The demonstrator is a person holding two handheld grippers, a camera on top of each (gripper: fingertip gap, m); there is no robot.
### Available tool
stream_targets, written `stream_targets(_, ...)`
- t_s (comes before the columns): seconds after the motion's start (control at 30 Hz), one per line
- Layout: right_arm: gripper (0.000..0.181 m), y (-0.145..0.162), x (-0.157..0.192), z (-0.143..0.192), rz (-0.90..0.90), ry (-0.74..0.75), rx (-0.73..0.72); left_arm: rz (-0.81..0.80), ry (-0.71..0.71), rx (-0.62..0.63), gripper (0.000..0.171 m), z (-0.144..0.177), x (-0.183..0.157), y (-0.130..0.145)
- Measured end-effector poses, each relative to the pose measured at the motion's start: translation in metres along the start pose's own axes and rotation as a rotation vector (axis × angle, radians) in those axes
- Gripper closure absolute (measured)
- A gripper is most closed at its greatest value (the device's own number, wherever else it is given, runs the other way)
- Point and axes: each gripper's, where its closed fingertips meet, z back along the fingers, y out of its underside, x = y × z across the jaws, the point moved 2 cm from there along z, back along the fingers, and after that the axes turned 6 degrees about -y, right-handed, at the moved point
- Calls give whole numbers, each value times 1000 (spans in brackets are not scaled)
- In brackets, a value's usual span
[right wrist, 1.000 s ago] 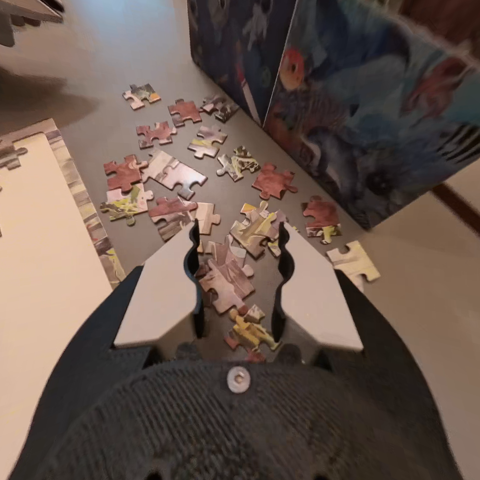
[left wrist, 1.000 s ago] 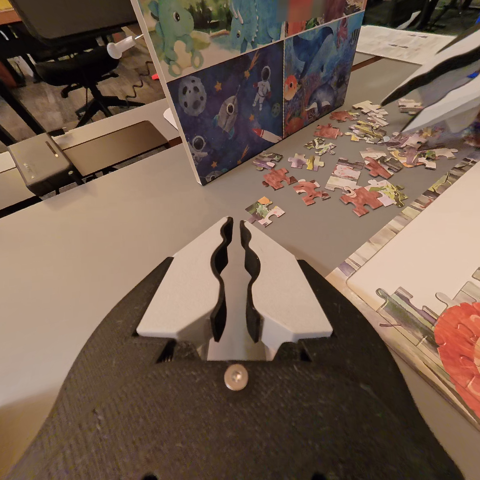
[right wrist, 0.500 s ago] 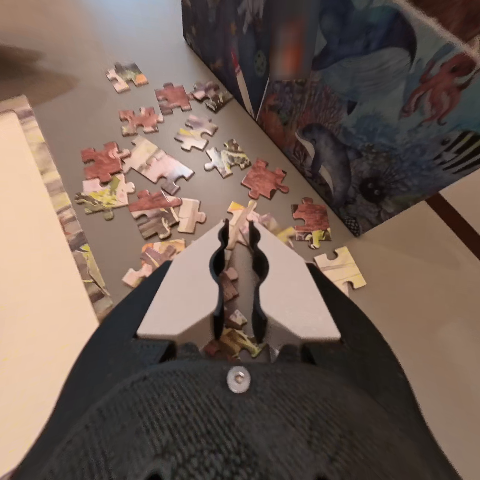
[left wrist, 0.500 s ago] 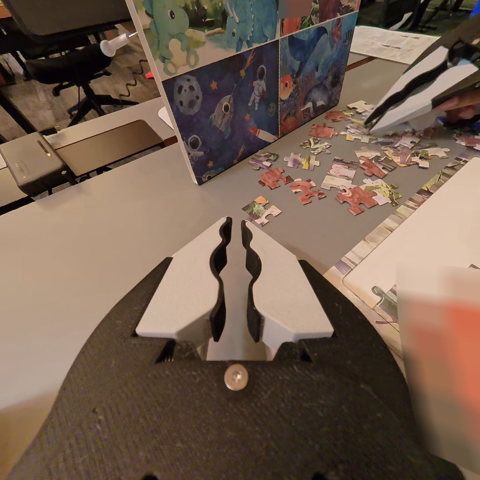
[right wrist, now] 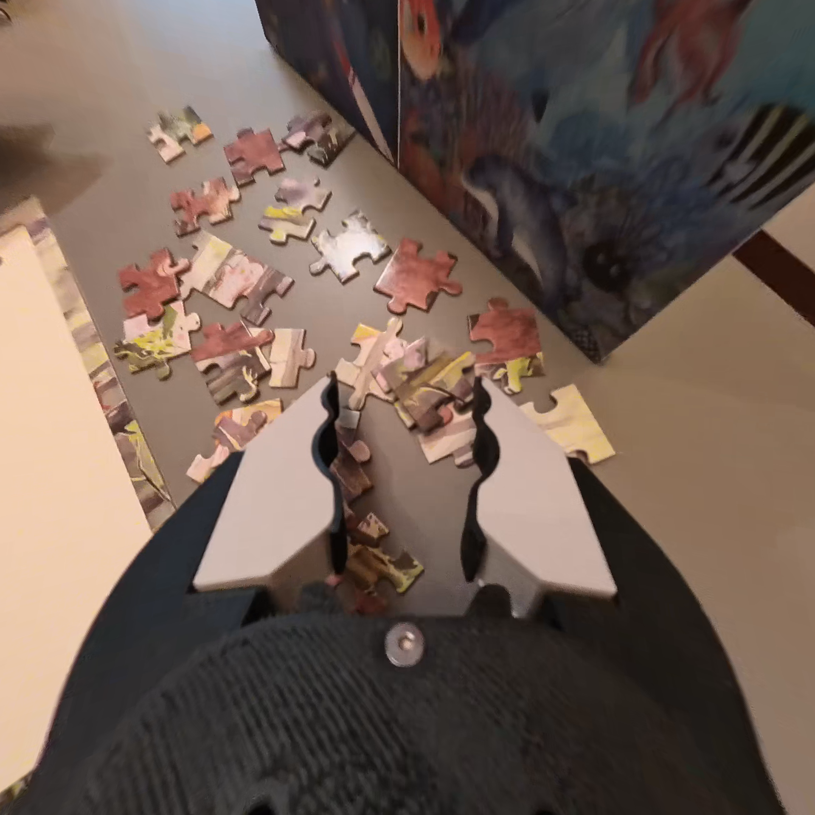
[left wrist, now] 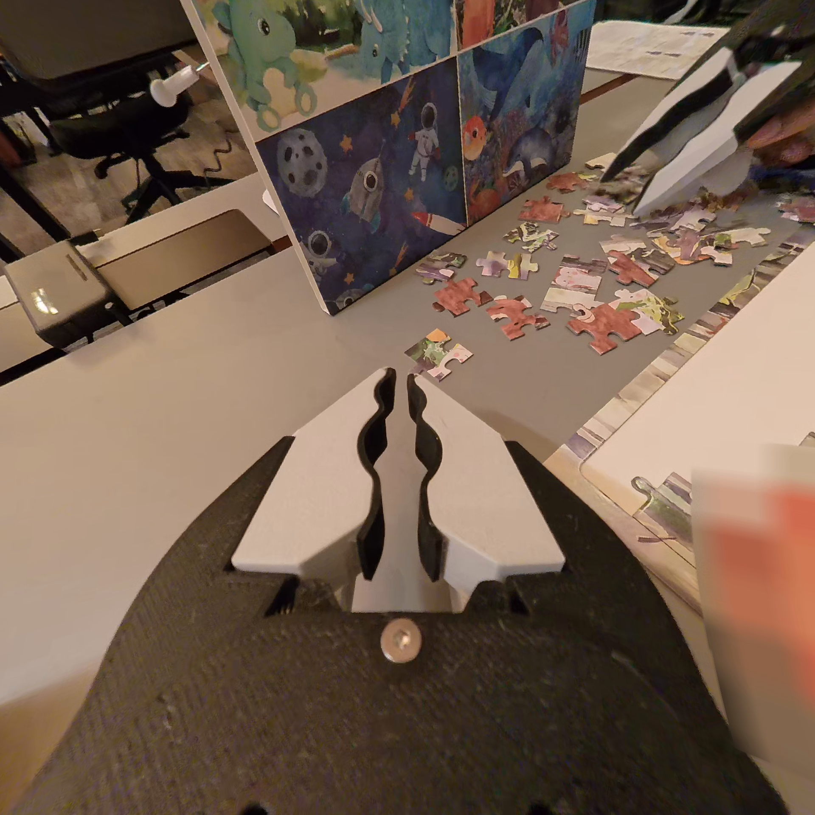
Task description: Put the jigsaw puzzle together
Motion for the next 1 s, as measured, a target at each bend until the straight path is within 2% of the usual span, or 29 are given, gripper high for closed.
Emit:
stream_targets(0.07, 124, 0, -1, 2, 14, 1, -2, -2, 1, 2, 169, 0, 0, 0)
stream_targets(0.23, 150, 3, -3, 0, 52, 12, -7, -6, 10, 8, 169, -1, -1, 1)
stream_targets(0.47, 151, -6, 2, 4, 92, 16, -40, -23, 13, 12, 169, -1, -3, 1)
stream_targets(0.6, 152, -24, 21, 11, 141, 9, -80, -17, 14, 10, 169, -1, -2, 1)
stream_targets(0.77, 152, -36, 88, 17, 277, -46, -91, -4, 18, 2, 169, 0, -1, 0)
stream_targets(0.9, 151, -26, 167, 14, 362, -170, -93, -45, 13, -1, 166, 1, -5, 0)
stream_targets(1.0, 152, -9, 226, 8, 395, -292, -73, -69, 33, -55, 164, 5, -12, -7)
